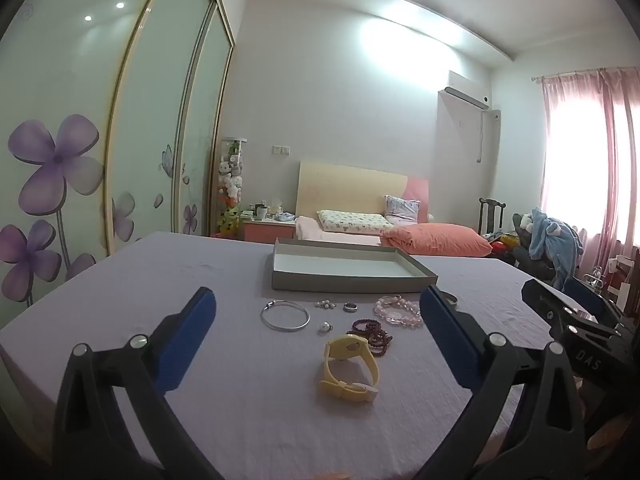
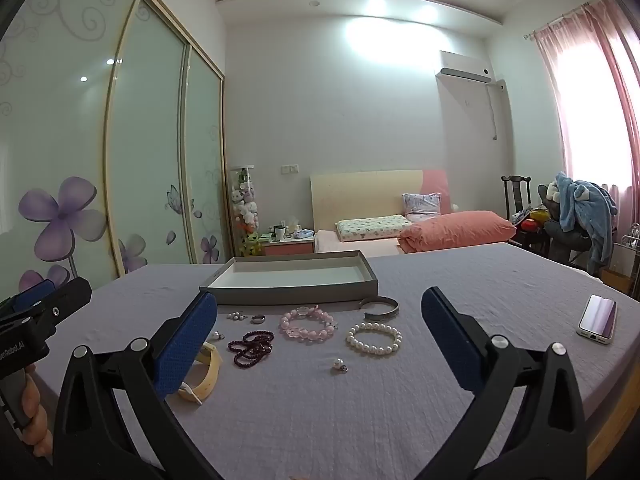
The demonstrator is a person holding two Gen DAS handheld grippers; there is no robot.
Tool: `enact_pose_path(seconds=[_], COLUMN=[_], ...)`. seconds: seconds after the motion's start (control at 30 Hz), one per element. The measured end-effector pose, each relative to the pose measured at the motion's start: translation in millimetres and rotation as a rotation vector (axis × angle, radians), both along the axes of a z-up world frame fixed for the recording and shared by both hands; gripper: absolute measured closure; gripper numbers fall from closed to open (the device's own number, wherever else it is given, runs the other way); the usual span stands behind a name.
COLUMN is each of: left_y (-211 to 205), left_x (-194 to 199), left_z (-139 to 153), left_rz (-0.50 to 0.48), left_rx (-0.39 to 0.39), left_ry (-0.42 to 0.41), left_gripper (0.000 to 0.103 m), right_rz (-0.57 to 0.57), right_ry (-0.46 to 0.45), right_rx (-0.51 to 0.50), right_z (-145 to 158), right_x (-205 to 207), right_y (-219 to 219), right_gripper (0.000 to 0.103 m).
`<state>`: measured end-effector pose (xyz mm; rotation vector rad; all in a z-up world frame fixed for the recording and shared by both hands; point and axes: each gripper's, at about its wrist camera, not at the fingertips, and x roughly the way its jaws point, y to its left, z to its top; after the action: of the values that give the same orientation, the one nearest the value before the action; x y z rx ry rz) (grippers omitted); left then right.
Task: Organize jewelry
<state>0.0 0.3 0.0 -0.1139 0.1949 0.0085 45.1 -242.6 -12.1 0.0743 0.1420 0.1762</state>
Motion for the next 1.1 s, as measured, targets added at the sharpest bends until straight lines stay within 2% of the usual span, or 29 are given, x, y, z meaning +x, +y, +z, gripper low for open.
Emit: enact_pose_path(seconds=[1.1], left_y=[0.2], left_x=[0.1], left_z=[0.0], left_rz=[0.002], left_rx=[-0.002], left_ry=[0.002], left_gripper=[0.004], right_rz=[0.0], right_ry=[0.01], right_rx=[0.002], right_z=[-0.3], right_x=[0.3], right_y=[0.2], right_gripper=[0.002])
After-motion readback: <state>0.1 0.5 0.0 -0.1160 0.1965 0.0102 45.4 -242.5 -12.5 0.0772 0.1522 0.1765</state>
